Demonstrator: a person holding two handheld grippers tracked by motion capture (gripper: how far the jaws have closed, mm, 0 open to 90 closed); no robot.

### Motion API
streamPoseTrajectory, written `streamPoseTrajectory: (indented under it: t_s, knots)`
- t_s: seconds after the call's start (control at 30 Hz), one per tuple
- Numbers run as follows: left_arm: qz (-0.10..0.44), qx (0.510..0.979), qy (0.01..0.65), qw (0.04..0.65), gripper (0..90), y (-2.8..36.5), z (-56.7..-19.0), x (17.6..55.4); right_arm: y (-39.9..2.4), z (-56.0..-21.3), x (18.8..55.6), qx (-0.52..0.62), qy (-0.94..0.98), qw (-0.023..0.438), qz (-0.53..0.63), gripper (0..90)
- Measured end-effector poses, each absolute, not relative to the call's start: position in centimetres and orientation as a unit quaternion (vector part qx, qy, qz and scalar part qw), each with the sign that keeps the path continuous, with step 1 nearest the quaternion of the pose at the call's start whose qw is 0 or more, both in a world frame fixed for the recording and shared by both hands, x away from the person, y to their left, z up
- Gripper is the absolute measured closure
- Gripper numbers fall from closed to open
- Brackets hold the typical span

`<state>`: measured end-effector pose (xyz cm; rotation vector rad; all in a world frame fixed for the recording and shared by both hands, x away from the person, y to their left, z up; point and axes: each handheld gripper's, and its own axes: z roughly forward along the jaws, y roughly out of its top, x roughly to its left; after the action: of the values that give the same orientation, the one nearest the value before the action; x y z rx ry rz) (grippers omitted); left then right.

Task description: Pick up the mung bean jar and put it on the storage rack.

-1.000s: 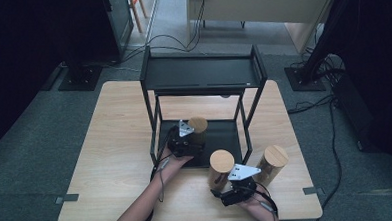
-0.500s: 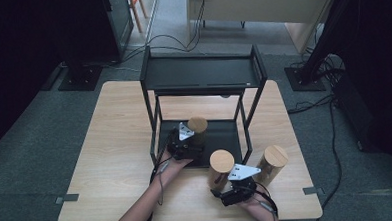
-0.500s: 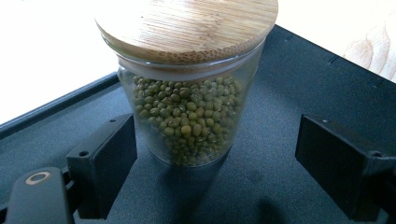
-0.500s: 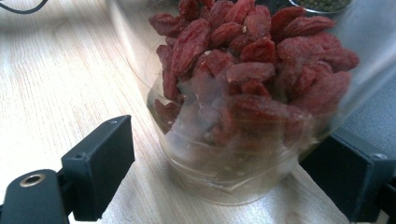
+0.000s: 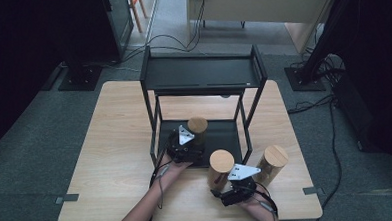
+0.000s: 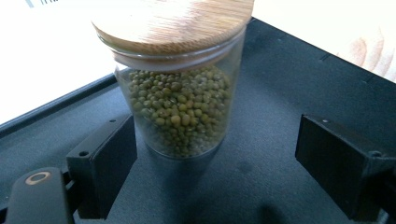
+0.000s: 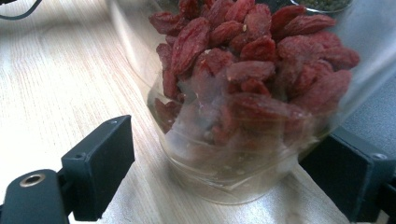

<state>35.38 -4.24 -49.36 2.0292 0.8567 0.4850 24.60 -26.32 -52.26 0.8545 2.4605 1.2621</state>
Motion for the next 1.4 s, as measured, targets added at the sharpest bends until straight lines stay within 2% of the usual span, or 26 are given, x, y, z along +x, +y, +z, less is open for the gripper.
streamPoseTrajectory:
  t_s: [1.4]
  knots:
    - [0.186, 0.806, 0.337, 0.449, 12.9, -2.7, -49.7, 32.2, -26.3, -52.3, 24.6, 0.293, 0.845, 0.125, 0.430, 11.6]
